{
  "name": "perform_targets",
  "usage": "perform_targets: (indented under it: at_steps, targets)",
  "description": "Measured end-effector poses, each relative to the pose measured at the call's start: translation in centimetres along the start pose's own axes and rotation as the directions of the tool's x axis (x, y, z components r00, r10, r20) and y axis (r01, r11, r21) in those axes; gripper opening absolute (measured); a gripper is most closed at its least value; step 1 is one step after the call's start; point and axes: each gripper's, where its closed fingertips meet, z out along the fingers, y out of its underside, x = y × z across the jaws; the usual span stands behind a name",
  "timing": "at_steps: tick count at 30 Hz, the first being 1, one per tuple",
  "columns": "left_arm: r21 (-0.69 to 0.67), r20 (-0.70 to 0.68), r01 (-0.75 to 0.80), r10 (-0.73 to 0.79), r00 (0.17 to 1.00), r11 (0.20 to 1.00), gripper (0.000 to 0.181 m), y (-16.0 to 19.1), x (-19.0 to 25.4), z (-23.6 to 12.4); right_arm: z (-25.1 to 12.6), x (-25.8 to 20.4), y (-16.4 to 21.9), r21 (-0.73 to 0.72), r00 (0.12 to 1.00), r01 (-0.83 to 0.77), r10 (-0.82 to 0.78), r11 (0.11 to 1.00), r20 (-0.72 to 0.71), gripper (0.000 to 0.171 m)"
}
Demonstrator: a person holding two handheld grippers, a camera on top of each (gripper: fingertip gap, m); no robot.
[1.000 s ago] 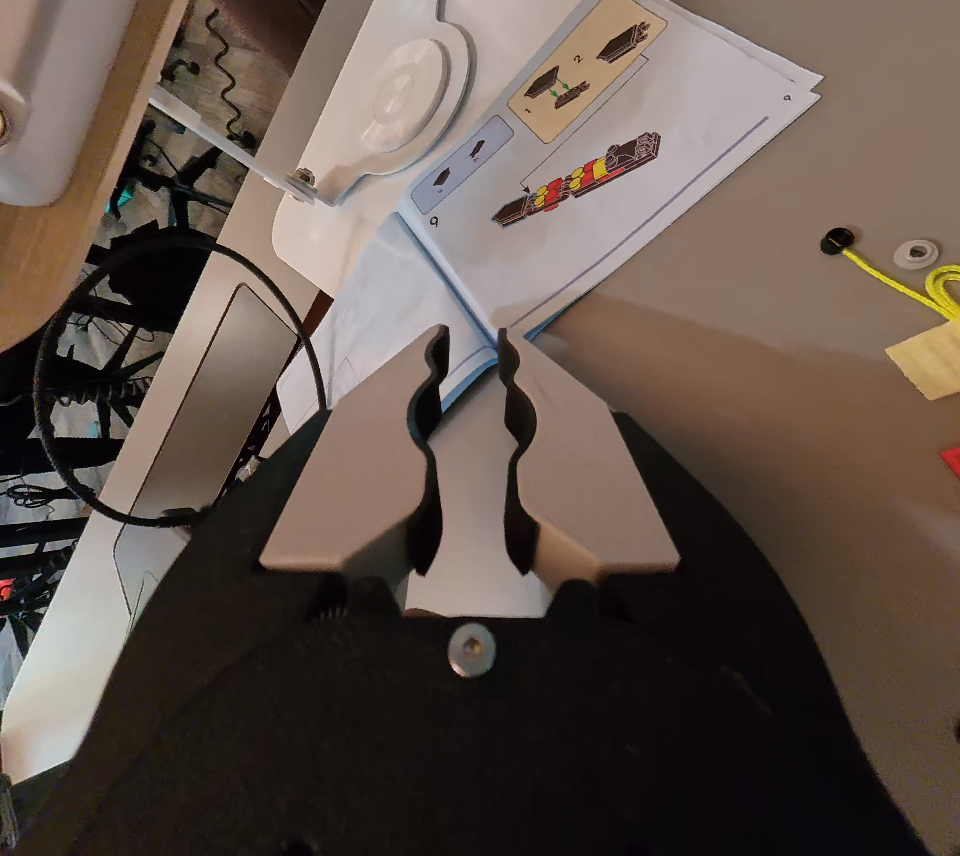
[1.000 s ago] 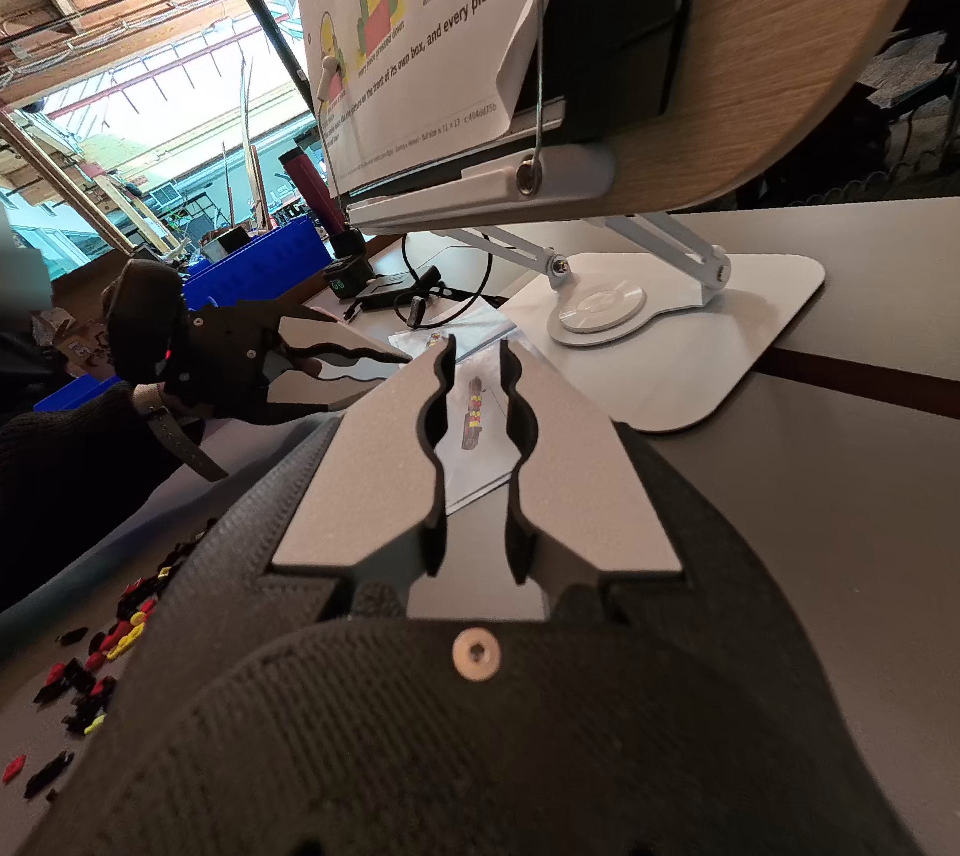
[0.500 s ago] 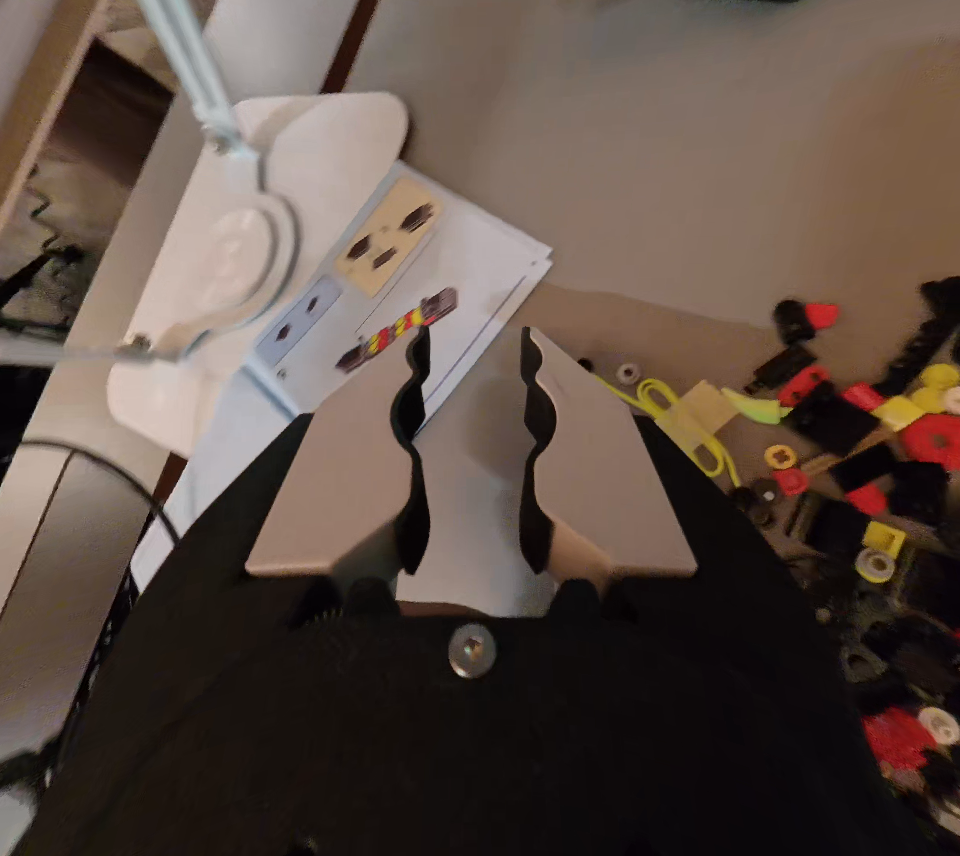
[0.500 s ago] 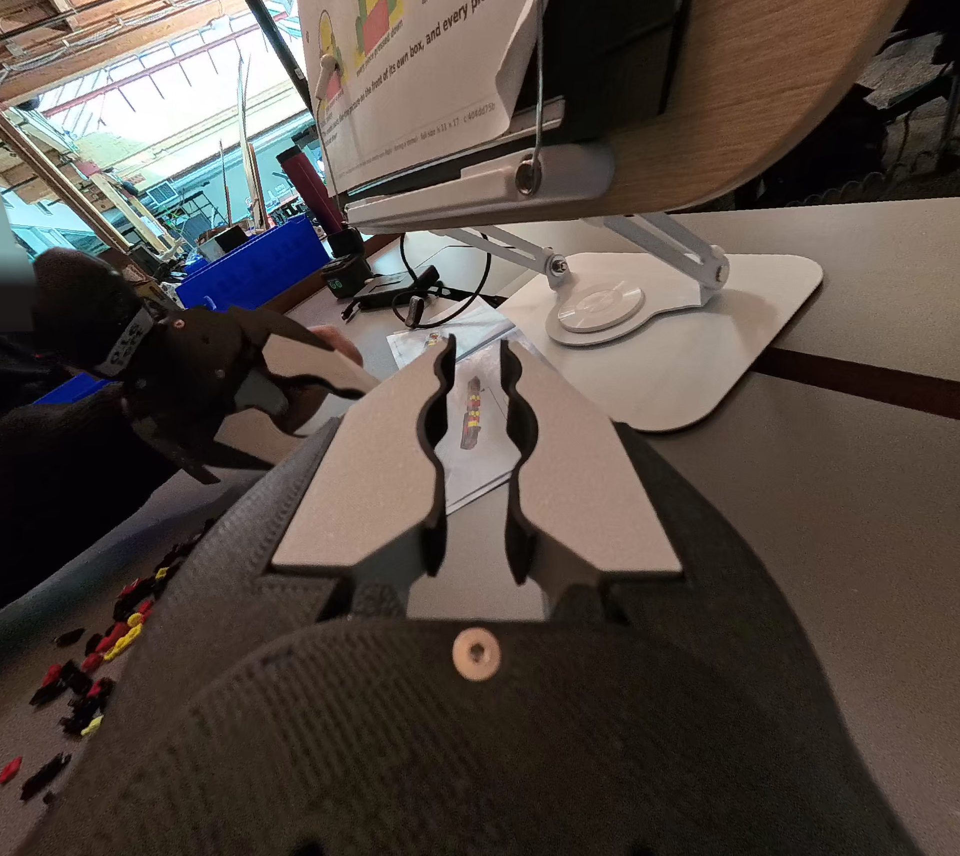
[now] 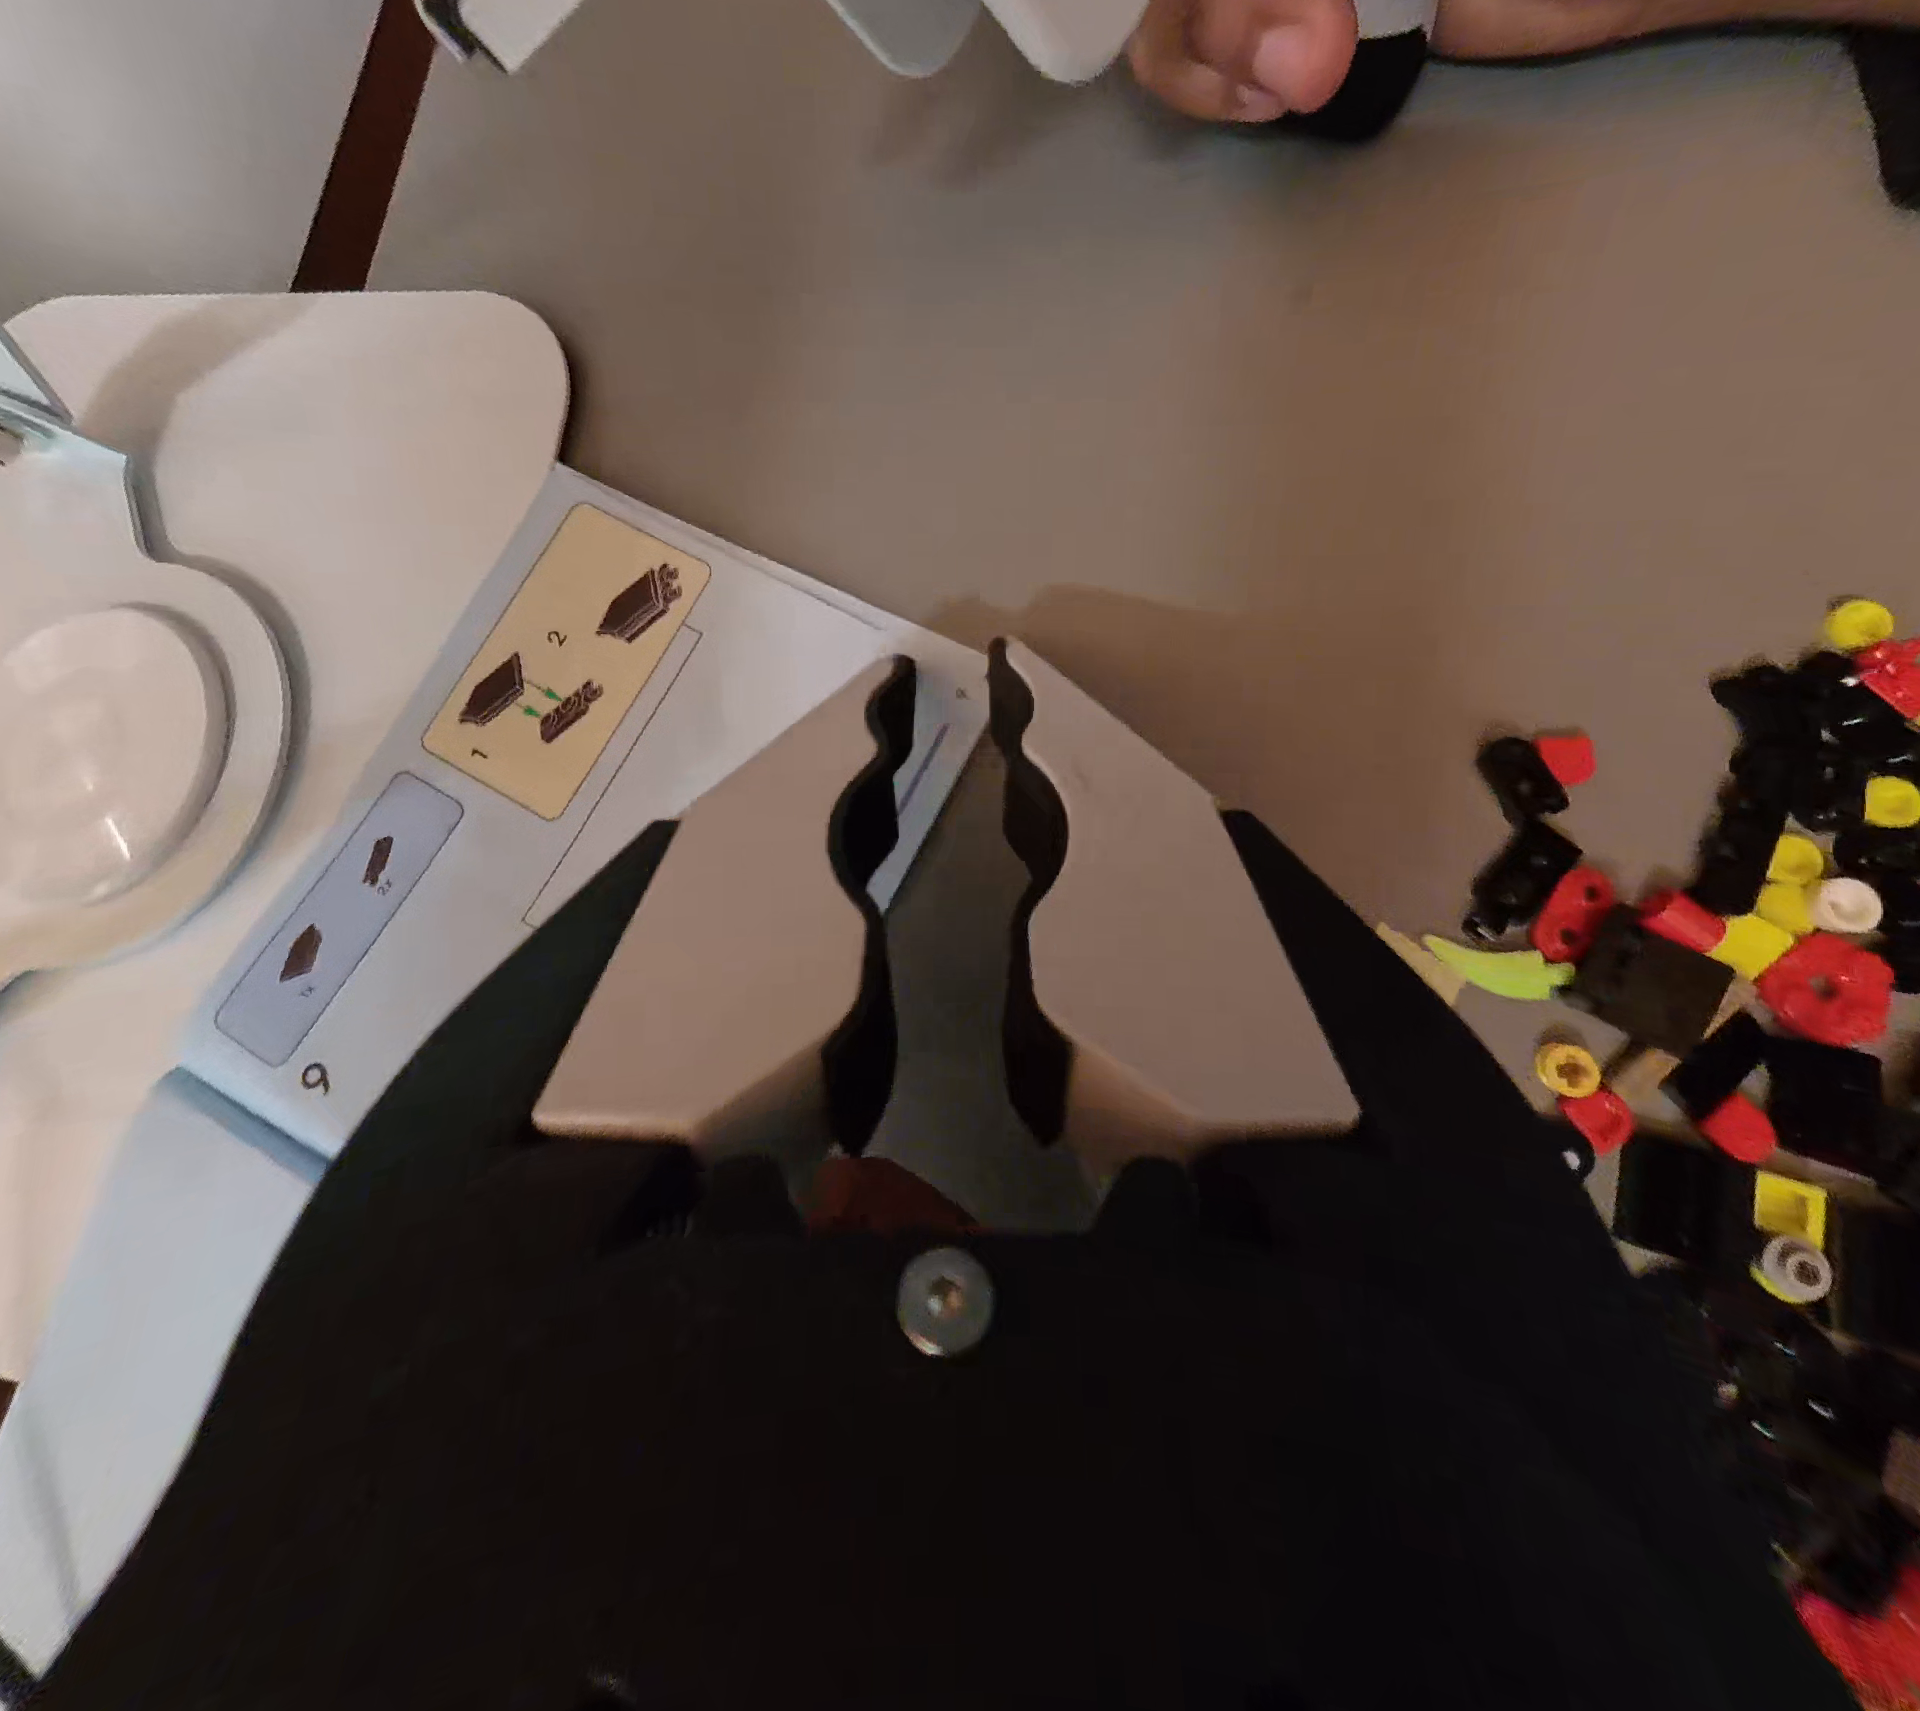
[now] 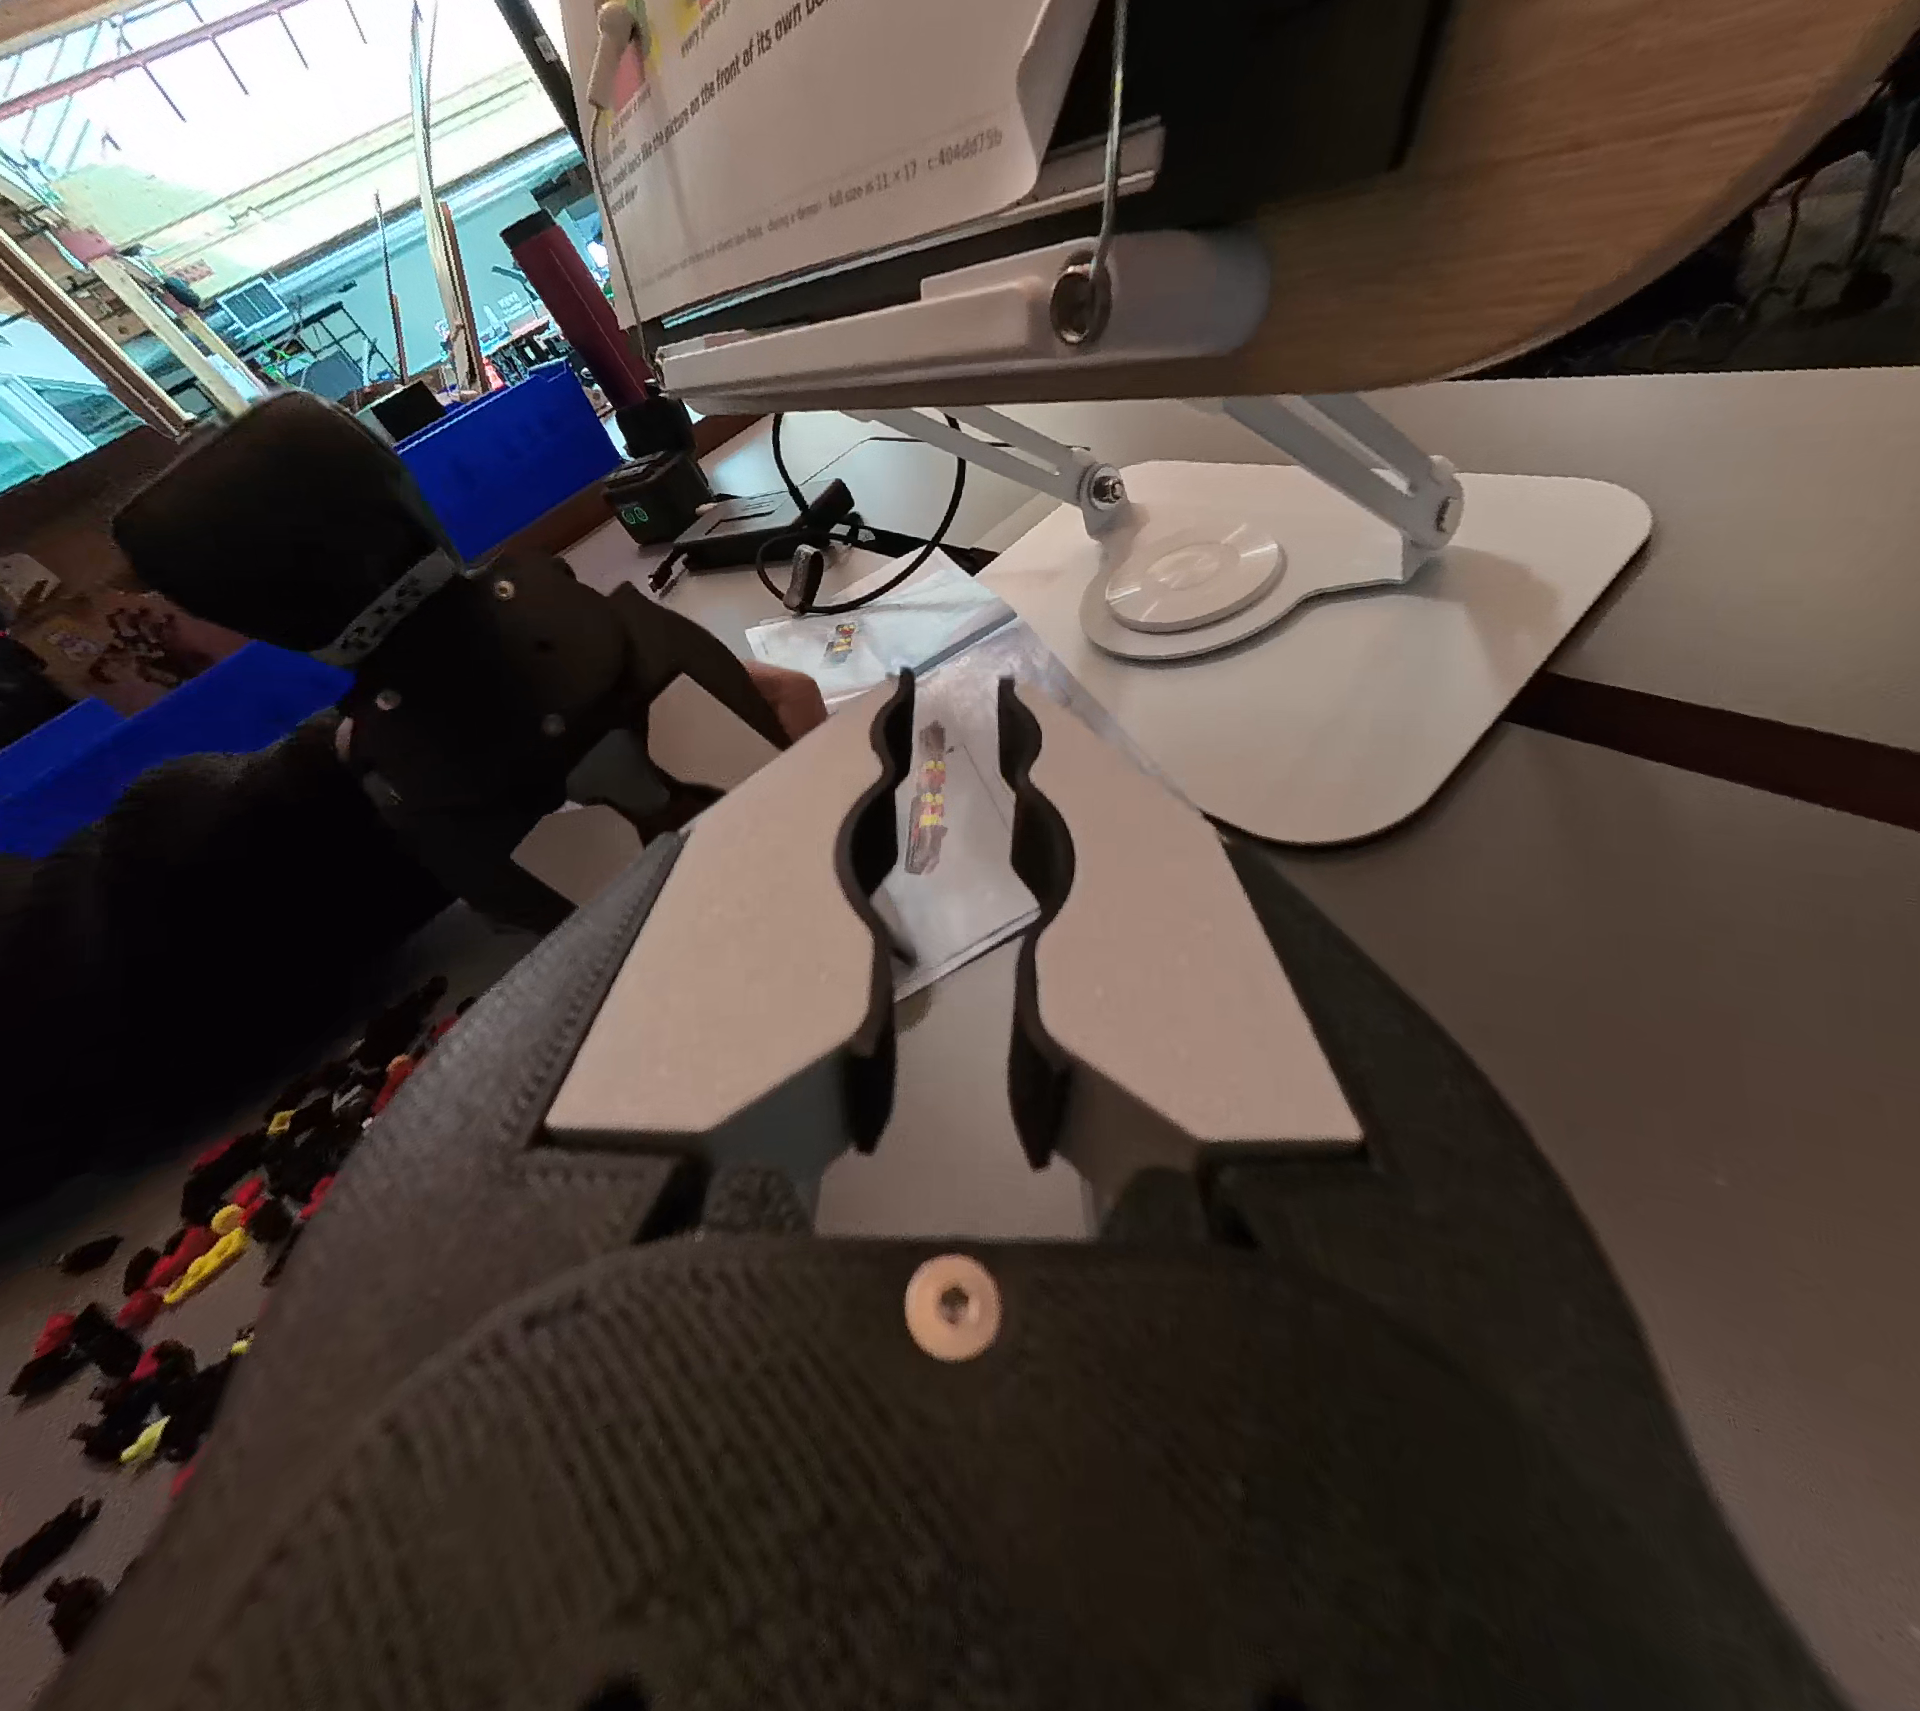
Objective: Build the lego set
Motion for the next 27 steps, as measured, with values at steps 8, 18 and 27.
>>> perform_targets:
  at_steps: [8, 18, 27]
  targets:
    - [-0.017, 0.083, 0.034, -0.032, 0.996, 0.999, 0.000, 0.8, -1.9, -1.1, 0.2, 0.1, 0.2, -0.015, 1.000, -0.018, 0.018, 1.000, 0.005, 0.015]
    - [0.032, 0.010, 0.141, -0.142, 0.990, 0.989, 0.046, 0.9, -1.8, -1.8, 0.0, 0.2, 0.0, 0.001, 0.999, -0.039, 0.039, 0.999, 0.019, 0.015]
    - [-0.007, 0.040, 0.130, -0.129, 0.991, 0.992, 0.016, 1.3, -1.8, -1.0, 0.0, 0.2, 0.0, -0.003, 0.999, -0.038, 0.038, 0.999, 0.020, 0.016]
